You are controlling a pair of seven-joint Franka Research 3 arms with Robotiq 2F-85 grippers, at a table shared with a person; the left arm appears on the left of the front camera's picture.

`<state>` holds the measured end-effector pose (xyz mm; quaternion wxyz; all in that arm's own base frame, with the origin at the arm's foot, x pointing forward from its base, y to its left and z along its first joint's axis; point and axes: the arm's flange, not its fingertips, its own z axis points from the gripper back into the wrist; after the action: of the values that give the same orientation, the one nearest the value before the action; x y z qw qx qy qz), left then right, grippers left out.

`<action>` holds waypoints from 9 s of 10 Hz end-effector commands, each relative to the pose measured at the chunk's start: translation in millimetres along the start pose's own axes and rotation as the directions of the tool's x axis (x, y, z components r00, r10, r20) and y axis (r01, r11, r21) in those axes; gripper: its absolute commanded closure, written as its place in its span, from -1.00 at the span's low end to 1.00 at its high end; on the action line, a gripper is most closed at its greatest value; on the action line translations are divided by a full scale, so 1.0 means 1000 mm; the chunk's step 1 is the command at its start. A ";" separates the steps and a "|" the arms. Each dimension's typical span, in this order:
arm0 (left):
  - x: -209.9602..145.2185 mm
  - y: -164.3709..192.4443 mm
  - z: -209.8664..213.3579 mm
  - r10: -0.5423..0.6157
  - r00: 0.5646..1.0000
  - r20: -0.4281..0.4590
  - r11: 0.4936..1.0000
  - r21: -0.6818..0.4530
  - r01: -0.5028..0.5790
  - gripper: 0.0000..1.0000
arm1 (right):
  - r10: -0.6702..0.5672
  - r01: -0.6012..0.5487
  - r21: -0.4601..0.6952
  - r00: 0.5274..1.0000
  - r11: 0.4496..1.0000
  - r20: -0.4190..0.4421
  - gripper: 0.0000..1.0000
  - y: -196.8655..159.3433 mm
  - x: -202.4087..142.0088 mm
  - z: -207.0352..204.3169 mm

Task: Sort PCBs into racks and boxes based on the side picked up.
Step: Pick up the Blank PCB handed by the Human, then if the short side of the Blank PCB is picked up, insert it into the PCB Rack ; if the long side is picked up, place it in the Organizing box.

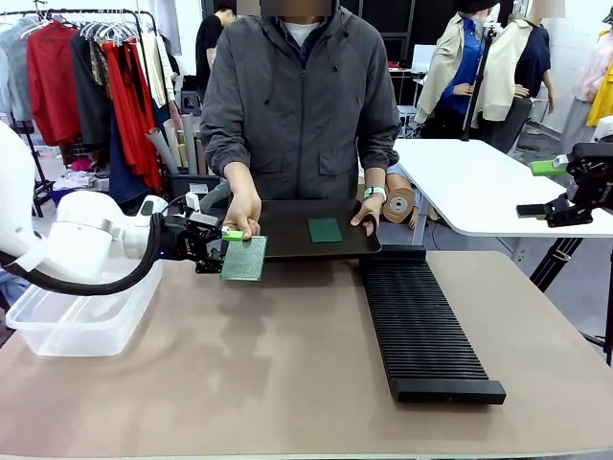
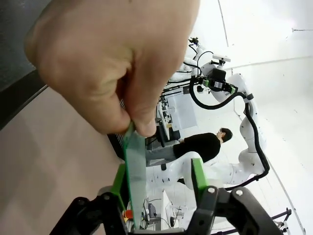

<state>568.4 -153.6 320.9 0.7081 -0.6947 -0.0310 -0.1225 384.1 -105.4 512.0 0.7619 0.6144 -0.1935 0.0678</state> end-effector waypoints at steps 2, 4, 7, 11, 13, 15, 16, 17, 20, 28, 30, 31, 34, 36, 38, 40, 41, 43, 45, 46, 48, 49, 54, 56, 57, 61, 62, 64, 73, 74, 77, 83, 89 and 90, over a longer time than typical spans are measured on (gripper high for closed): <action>0.007 -0.003 0.000 0.026 1.000 -0.009 1.000 0.005 -0.026 0.75 | 0.016 -0.016 -0.006 1.000 1.000 0.008 -1.00 0.000 -0.002 -0.001; 0.007 -0.002 0.000 0.031 0.999 -0.010 0.999 0.010 -0.031 1.00 | 0.016 -0.016 -0.006 1.000 1.000 0.008 -1.00 0.000 -0.002 -0.001; 0.007 -0.001 0.000 0.021 0.999 -0.025 1.000 0.017 -0.020 1.00 | 0.016 -0.016 -0.006 1.000 1.000 0.008 -1.00 0.000 -0.002 -0.001; 0.004 -0.001 0.000 0.016 1.000 -0.006 1.000 0.005 -0.016 1.00 | 0.016 -0.016 -0.006 1.000 1.000 0.008 -1.00 0.000 -0.002 -0.001; 0.004 -0.001 0.000 0.016 1.000 -0.006 1.000 0.005 -0.016 1.00 | 0.016 -0.016 -0.006 1.000 1.000 0.008 -1.00 0.000 -0.002 -0.001; 0.004 -0.001 0.000 0.016 1.000 -0.006 1.000 0.005 -0.016 1.00 | 0.016 -0.016 -0.006 1.000 1.000 0.008 -1.00 0.000 -0.002 -0.001; 0.004 -0.001 0.000 0.016 1.000 -0.006 1.000 0.005 -0.016 1.00 | 0.016 -0.016 -0.006 1.000 1.000 0.008 -1.00 0.000 -0.002 -0.001; 0.004 -0.001 0.000 0.016 1.000 -0.006 1.000 0.005 -0.016 1.00 | 0.016 -0.016 -0.006 1.000 1.000 0.008 -1.00 0.000 -0.002 -0.001; 0.004 -0.001 0.000 0.016 1.000 -0.006 1.000 0.005 -0.016 1.00 | 0.016 -0.016 -0.006 1.000 1.000 0.008 -1.00 0.000 -0.002 -0.001; 0.004 -0.001 0.000 0.016 1.000 -0.006 1.000 0.005 -0.016 1.00 | 0.016 -0.016 -0.006 1.000 1.000 0.008 -1.00 0.000 -0.002 -0.001; 0.004 -0.001 0.000 0.016 1.000 -0.006 1.000 0.005 -0.016 1.00 | 0.016 -0.016 -0.006 1.000 1.000 0.008 -1.00 0.000 -0.002 -0.001; 0.004 -0.001 0.000 0.016 1.000 -0.006 1.000 0.005 -0.016 1.00 | 0.016 -0.016 -0.006 1.000 1.000 0.008 -1.00 0.000 -0.002 -0.001; 0.004 -0.001 0.000 0.016 1.000 -0.006 1.000 0.005 -0.016 1.00 | 0.016 -0.016 -0.006 1.000 1.000 0.008 -1.00 0.000 -0.002 -0.001; 0.004 -0.001 0.000 0.016 1.000 -0.006 1.000 0.005 -0.016 1.00 | 0.016 -0.016 -0.006 1.000 1.000 0.008 -1.00 0.000 -0.002 -0.001; 0.004 -0.001 0.000 0.016 1.000 -0.006 1.000 0.005 -0.016 1.00 | 0.016 -0.016 -0.006 1.000 1.000 0.008 -1.00 0.000 -0.002 -0.001; -0.005 -0.008 0.007 0.016 1.000 -0.023 0.999 0.035 -0.016 1.00 | 0.016 -0.016 -0.006 1.000 1.000 0.008 -1.00 0.000 -0.002 -0.001; -0.016 -0.023 0.019 0.038 0.999 -0.039 0.997 0.061 -0.036 1.00 | 0.016 -0.016 -0.006 1.000 1.000 0.008 -1.00 0.000 -0.002 -0.001; -0.019 -0.054 0.047 0.089 0.995 -0.048 0.989 0.120 -0.082 1.00 | 0.016 -0.016 -0.006 1.000 1.000 0.008 -1.00 0.000 -0.002 -0.001; -0.019 -0.088 0.086 0.145 0.989 -0.026 0.969 0.208 -0.137 1.00 | 0.016 -0.016 -0.006 1.000 1.000 0.008 -1.00 0.000 -0.002 -0.001; -0.019 -0.101 0.107 0.161 0.987 0.016 0.952 0.262 -0.159 1.00 | 0.016 -0.016 -0.006 1.000 1.000 0.008 -1.00 0.000 -0.002 -0.001; -0.021 -0.124 0.135 0.158 0.986 0.053 0.891 0.423 -0.166 1.00 | 0.016 -0.016 -0.006 1.000 1.000 0.008 -1.00 0.000 -0.002 -0.001; -0.019 -0.134 0.149 0.112 0.991 0.076 0.825 0.549 -0.135 1.00 | 0.016 -0.016 -0.006 1.000 1.000 0.008 -1.00 0.000 -0.002 -0.001; -0.011 -0.169 0.195 0.102 0.989 0.107 0.564 0.813 -0.146 1.00 | 0.016 -0.016 -0.006 1.000 1.000 0.008 -1.00 0.000 -0.002 -0.001; -0.007 -0.170 0.194 0.181 0.983 0.030 0.488 0.865 -0.116 1.00 | 0.016 -0.016 -0.006 1.000 1.000 0.008 -1.00 0.000 -0.002 -0.001; -0.006 -0.168 0.193 0.214 0.977 0.015 0.460 0.881 -0.114 1.00 | 0.016 -0.016 -0.006 1.000 1.000 0.008 -1.00 0.000 -0.002 -0.001; 0.003 -0.156 0.184 0.181 0.983 -0.029 0.445 0.894 -0.055 1.00 | 0.016 -0.016 -0.006 1.000 1.000 0.008 -1.00 0.000 -0.002 -0.001; 0.003 -0.151 0.184 0.173 0.985 -0.025 0.452 0.890 -0.057 1.00 | 0.016 -0.016 -0.006 1.000 1.000 0.008 -1.00 0.000 -0.002 -0.001; 0.008 -0.128 0.184 0.217 0.976 -0.028 0.452 0.889 -0.075 1.00 | 0.016 -0.016 -0.006 1.000 1.000 0.008 -1.00 0.000 -0.002 -0.001; 0.009 -0.038 0.190 0.267 0.962 -0.052 0.456 0.887 -0.078 1.00 | 0.016 -0.016 -0.006 1.000 1.000 0.008 -1.00 0.000 -0.002 -0.001; 0.006 -0.034 0.192 0.257 0.965 -0.054 0.462 0.884 -0.074 1.00 | 0.016 -0.016 -0.006 1.000 1.000 0.008 -1.00 0.000 -0.002 -0.001; 0.004 -0.024 0.197 0.245 0.968 -0.056 0.485 0.872 -0.072 0.75 | 0.016 -0.016 -0.006 1.000 1.000 0.008 -1.00 0.000 -0.002 -0.001; 0.006 -0.030 0.199 0.233 0.972 -0.036 0.472 0.878 -0.081 -1.00 | 0.016 -0.016 -0.006 1.000 1.000 0.008 -1.00 0.000 -0.002 -0.001; -0.003 -0.083 0.194 0.179 0.984 0.024 0.330 0.940 -0.083 -1.00 | 0.016 -0.016 -0.006 1.000 1.000 0.008 -1.00 0.000 -0.002 -0.001; -0.003 -0.083 0.196 0.175 0.984 0.025 0.333 0.939 -0.083 -1.00 | 0.016 -0.016 -0.006 1.000 1.000 0.008 -1.00 0.000 -0.002 -0.001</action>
<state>579.3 43.1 413.5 0.9829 -0.1726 -0.0079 -0.0634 384.0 -105.4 511.9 0.7621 0.6141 -0.1936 0.0675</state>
